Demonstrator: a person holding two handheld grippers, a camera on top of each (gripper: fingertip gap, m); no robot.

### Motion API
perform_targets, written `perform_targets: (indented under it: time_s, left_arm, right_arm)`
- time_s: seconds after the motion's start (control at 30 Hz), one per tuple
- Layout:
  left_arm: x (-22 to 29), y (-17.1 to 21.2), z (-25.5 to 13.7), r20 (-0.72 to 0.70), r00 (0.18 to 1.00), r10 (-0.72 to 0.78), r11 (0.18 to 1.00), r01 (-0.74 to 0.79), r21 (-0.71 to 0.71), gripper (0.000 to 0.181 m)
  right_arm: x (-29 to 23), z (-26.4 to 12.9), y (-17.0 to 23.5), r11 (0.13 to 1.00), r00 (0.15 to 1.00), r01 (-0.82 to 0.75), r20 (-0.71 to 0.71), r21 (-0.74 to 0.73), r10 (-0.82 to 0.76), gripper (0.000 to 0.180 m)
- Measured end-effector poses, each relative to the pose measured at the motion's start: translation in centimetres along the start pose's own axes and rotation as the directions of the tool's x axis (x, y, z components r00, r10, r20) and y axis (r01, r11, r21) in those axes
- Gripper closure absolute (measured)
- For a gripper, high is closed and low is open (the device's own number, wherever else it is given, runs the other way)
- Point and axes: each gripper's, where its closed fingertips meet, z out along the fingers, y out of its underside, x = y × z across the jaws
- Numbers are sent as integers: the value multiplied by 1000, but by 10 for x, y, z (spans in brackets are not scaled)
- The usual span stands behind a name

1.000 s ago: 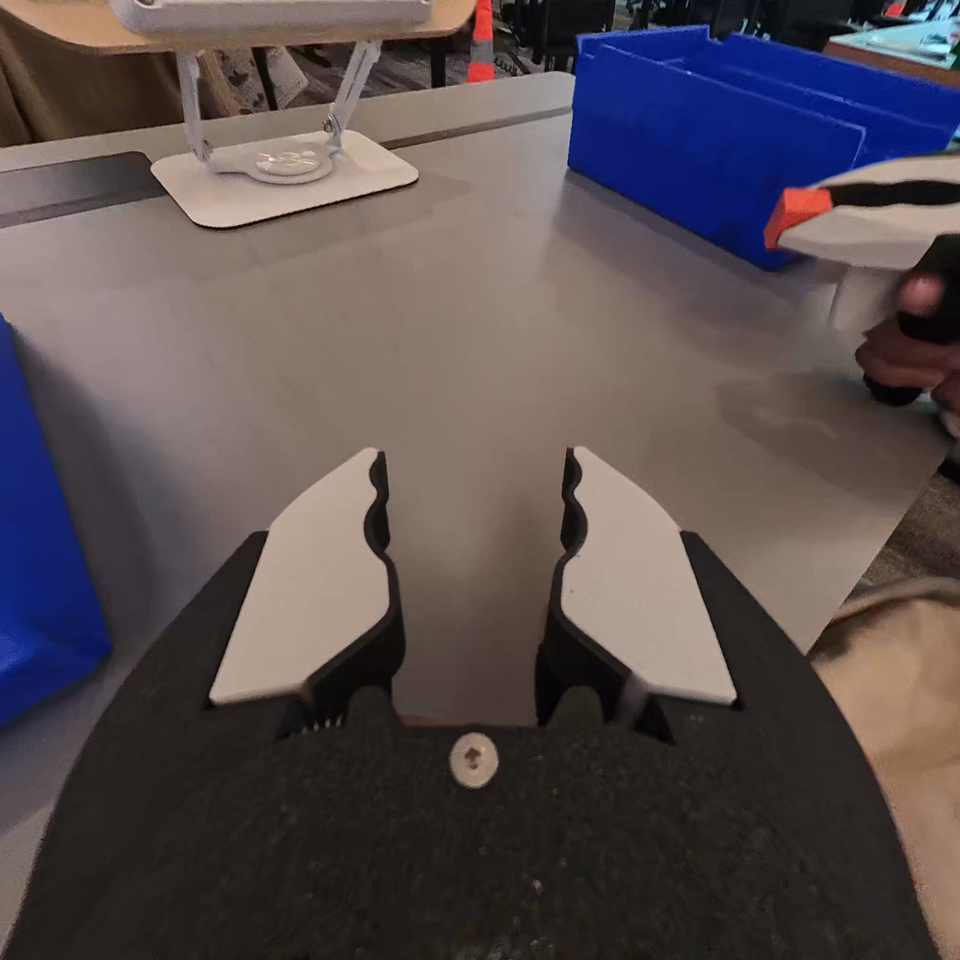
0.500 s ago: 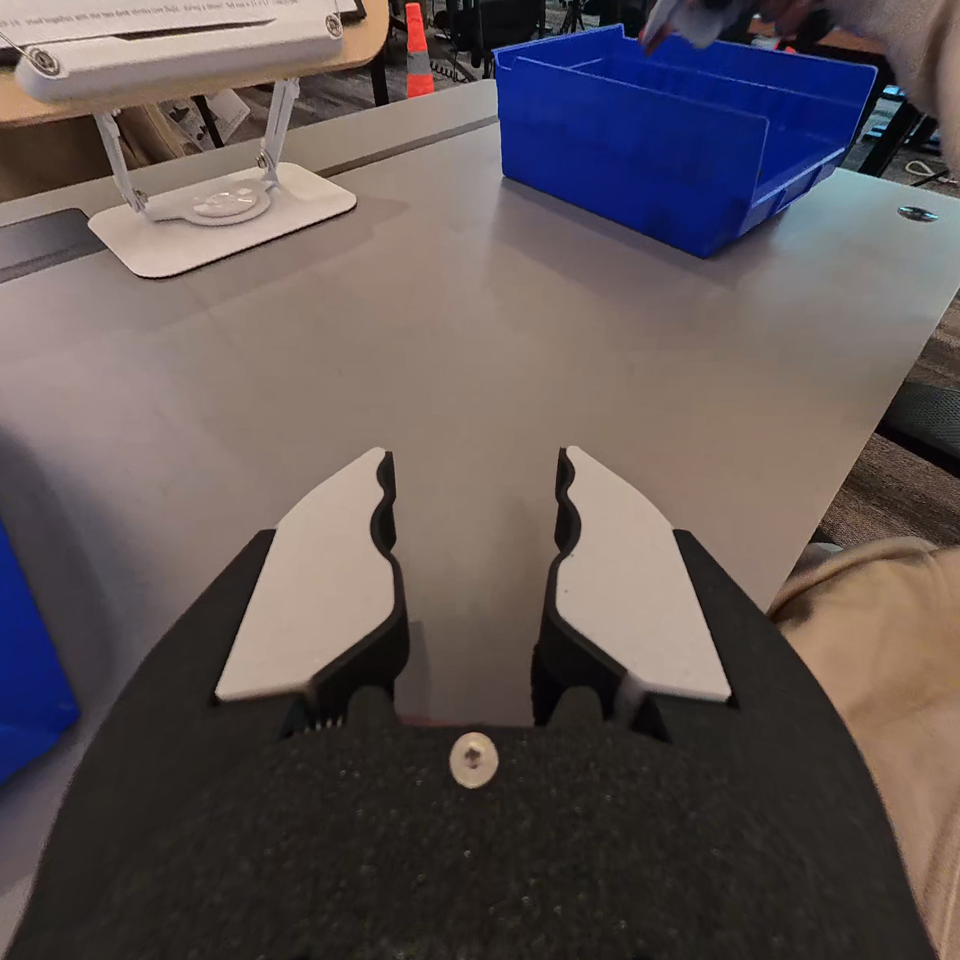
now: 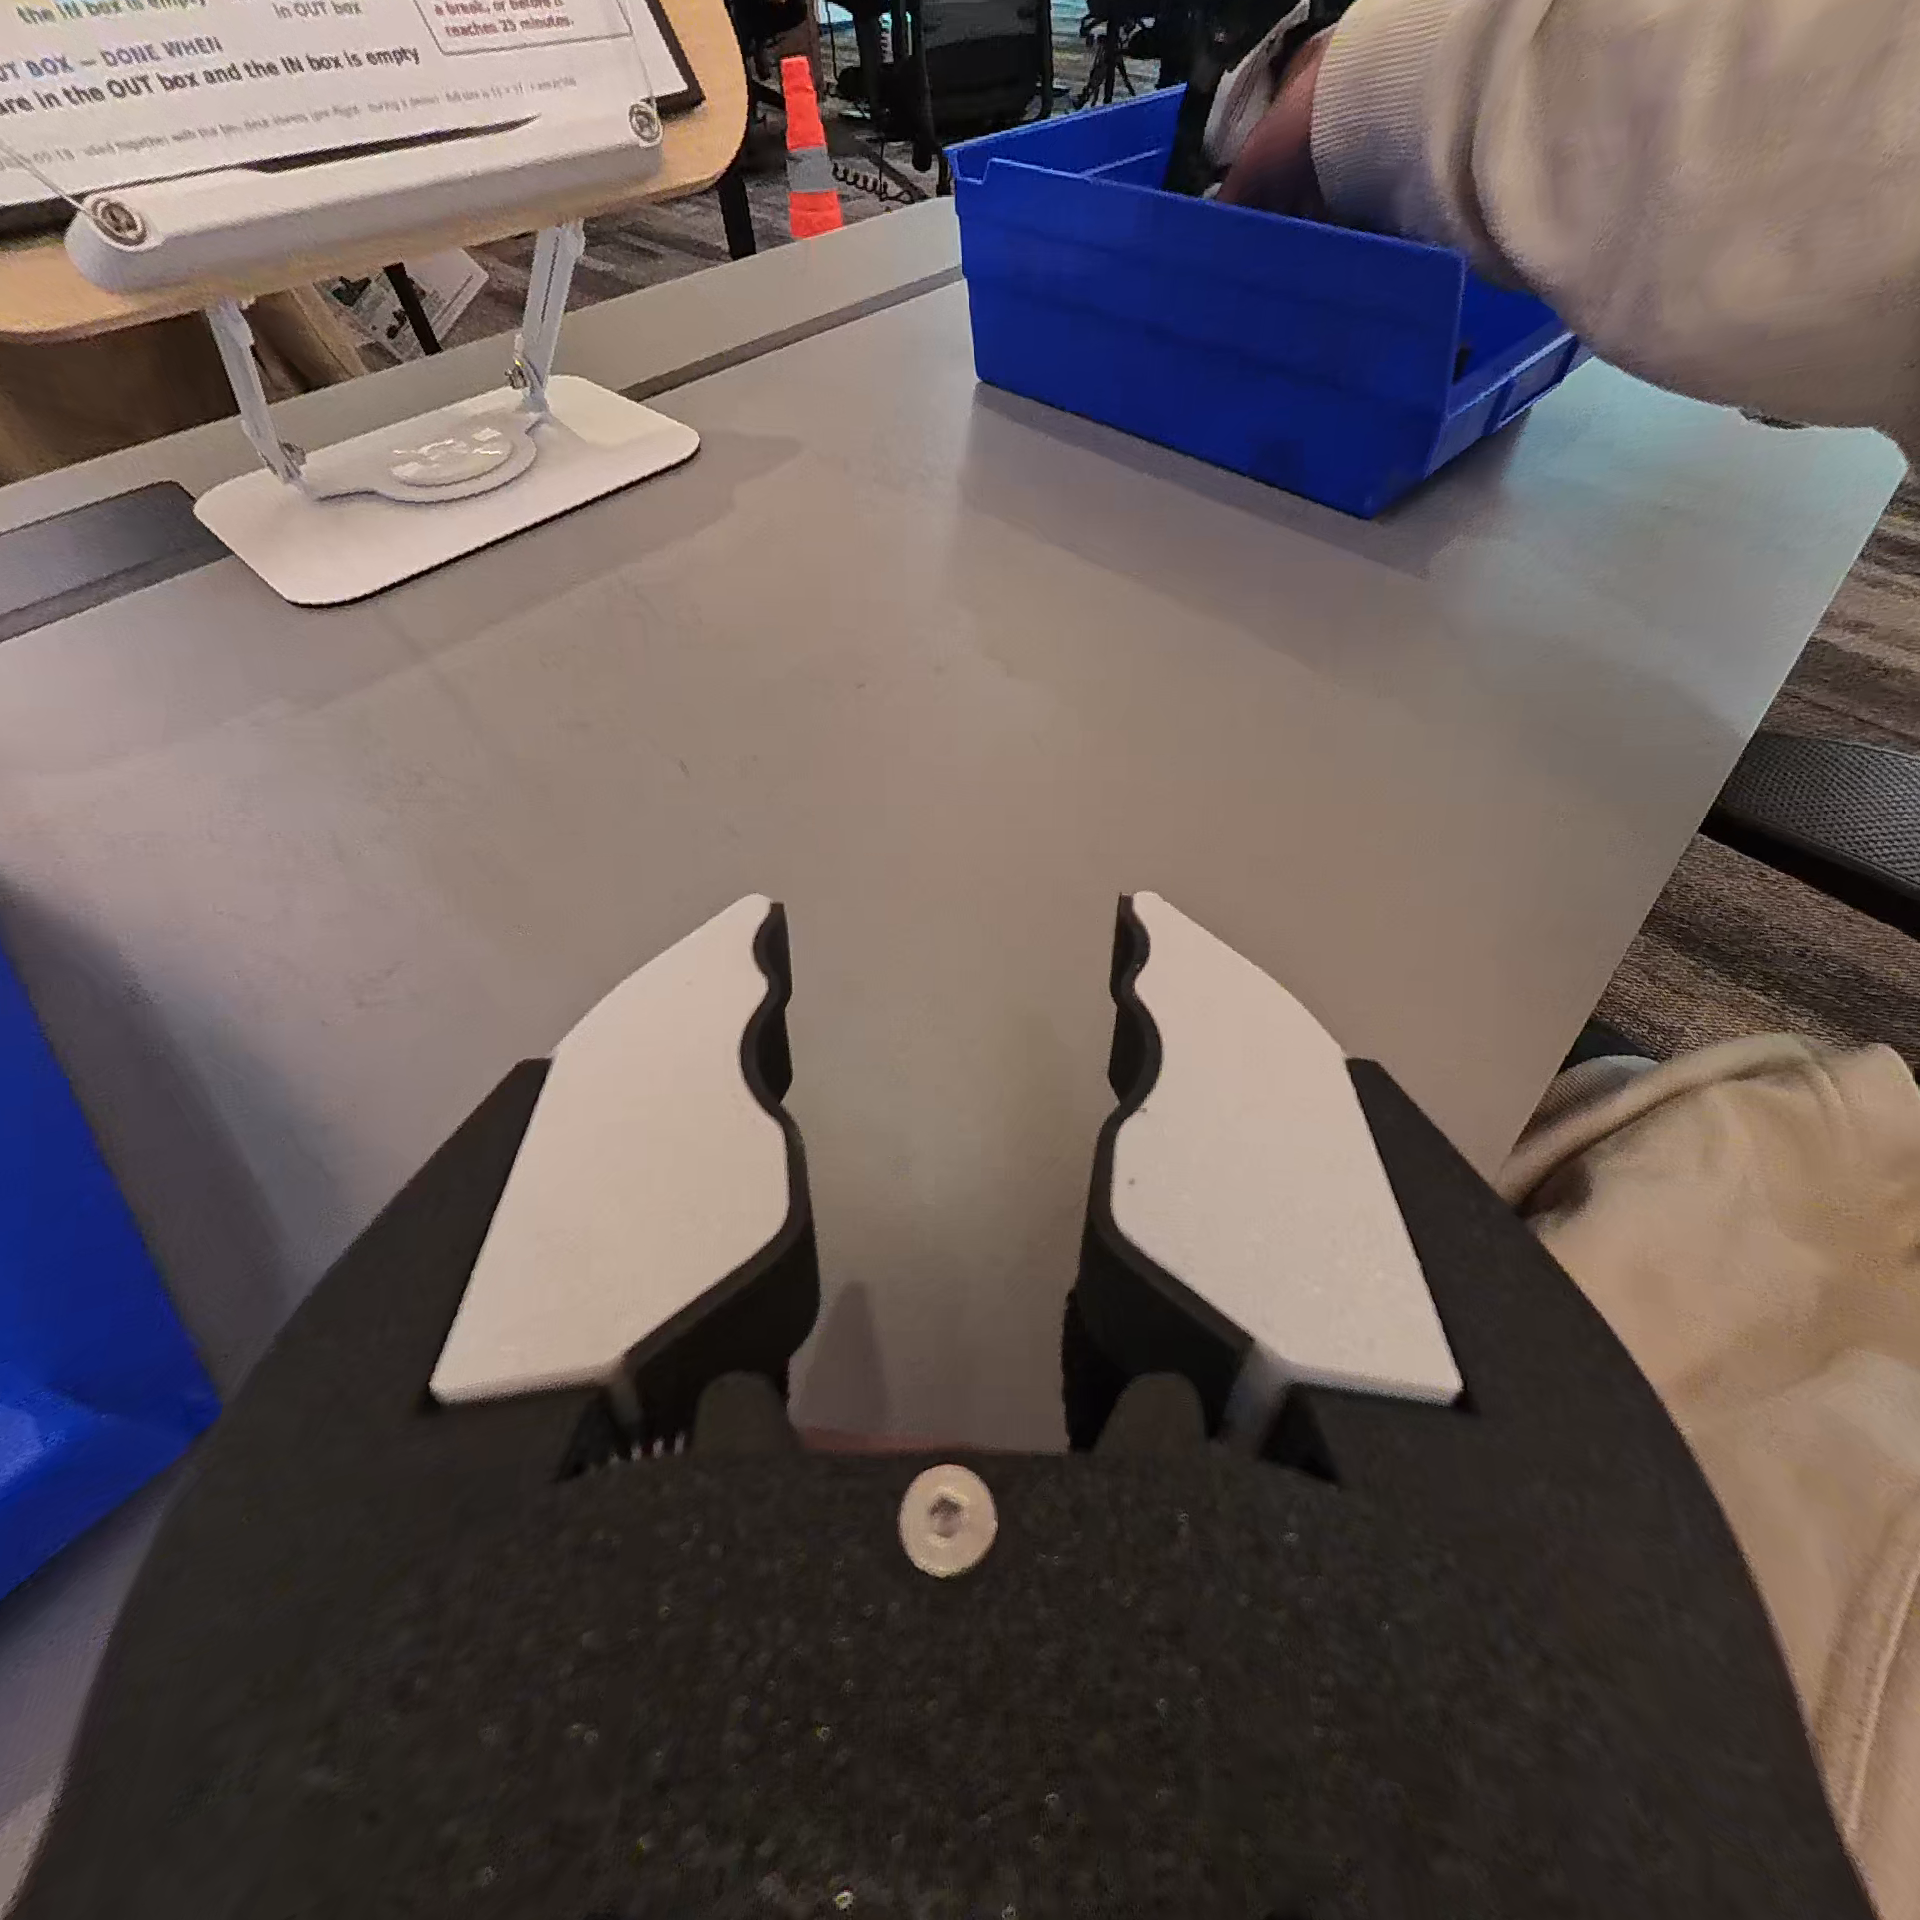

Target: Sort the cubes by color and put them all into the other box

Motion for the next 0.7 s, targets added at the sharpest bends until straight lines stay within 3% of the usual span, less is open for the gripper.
perform_targets:
  time_s: [0.2, 0.27, 0.37, 0.47, 0.53, 0.57, 0.63, 0.7]
  left_arm:
    - [3, -2, 0, -7, 1000, 11, 1000, -11, 5, 122]
    - [4, -3, -2, -10, 1000, 13, 1000, -13, 7, 121]
    - [2, -5, -5, -5, 1000, 0, 1000, 0, 26, 121]
    - [-5, -7, -6, 18, 1000, -18, 999, 17, 47, 121]
    - [-11, -7, -7, 39, 999, -30, 998, 28, 57, 121]
    - [-13, -6, -6, 49, 998, -37, 998, 34, 56, 121]
    - [-19, -5, -5, 69, 996, -51, 997, 47, 54, 121]
    - [-23, -3, -4, 88, 994, -62, 997, 57, 54, 121]
  right_arm:
    - [14, -8, -5, 996, 988, 67, -146, 66, -56, 148]
    - [14, -33, -13, 978, 975, 139, -195, 156, -108, 143]
    - [6, -109, -17, 901, 976, 168, -195, 399, -96, 139]
    - [-41, -214, 11, 709, 990, 114, -18, 696, -142, 138]
    - [-100, -273, 53, 569, 944, 9, 181, 822, -277, 140]
    - [-139, -295, 79, 530, 871, -70, 310, 845, -380, 140]
    - [-215, -318, 135, 532, 672, -191, 505, 825, -542, 141]
    - [-268, -317, 174, 540, 562, -241, 570, 806, -600, 141]
